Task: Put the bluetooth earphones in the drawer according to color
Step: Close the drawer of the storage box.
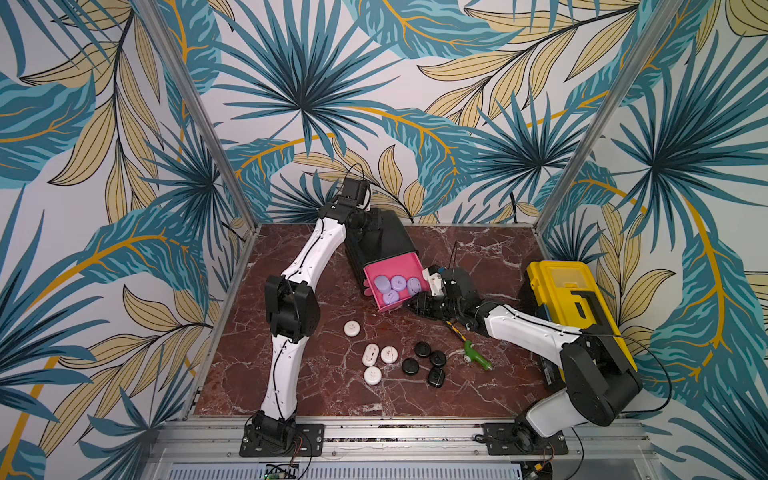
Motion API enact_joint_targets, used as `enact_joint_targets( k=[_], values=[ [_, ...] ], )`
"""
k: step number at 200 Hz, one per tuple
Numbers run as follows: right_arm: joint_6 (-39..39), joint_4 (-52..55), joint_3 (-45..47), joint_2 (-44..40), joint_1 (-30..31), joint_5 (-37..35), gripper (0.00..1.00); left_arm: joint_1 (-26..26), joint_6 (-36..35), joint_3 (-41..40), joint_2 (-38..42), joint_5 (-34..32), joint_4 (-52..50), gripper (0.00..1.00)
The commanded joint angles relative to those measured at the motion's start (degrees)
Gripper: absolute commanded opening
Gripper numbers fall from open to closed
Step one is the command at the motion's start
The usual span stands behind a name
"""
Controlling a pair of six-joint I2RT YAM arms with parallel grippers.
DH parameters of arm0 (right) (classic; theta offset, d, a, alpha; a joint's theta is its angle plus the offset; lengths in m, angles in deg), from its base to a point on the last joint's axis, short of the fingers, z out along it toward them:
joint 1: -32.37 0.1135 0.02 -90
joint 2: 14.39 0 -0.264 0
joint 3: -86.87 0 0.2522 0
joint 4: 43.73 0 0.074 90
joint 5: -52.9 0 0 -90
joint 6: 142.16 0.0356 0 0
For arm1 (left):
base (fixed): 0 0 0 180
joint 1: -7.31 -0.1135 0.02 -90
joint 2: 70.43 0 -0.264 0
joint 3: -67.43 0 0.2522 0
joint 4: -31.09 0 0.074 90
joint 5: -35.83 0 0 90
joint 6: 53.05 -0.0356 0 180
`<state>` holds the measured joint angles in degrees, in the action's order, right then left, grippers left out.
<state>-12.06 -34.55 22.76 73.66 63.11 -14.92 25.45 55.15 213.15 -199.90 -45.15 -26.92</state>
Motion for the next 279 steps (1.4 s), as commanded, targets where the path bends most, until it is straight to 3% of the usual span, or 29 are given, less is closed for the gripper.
enact_joint_targets(
  k=[1, 124, 279],
  values=[
    [-0.2, -5.8, 0.1, -2.8, -0.2, -1.3, 0.28, 0.1, -0.4, -3.4, -2.3, -0.2, -5.1, 0.49],
    [-0.3, -5.4, -6.5, 0.8, -0.2, -2.4, 0.28, 0.0, -0.7, -5.0, -2.3, -0.2, -5.2, 0.47],
    [2.3, -7.9, -17.9, 13.5, -0.2, -10.1, 0.32, 0.1, -0.4, -7.9, -1.8, 1.0, -4.9, 0.44]
  ],
)
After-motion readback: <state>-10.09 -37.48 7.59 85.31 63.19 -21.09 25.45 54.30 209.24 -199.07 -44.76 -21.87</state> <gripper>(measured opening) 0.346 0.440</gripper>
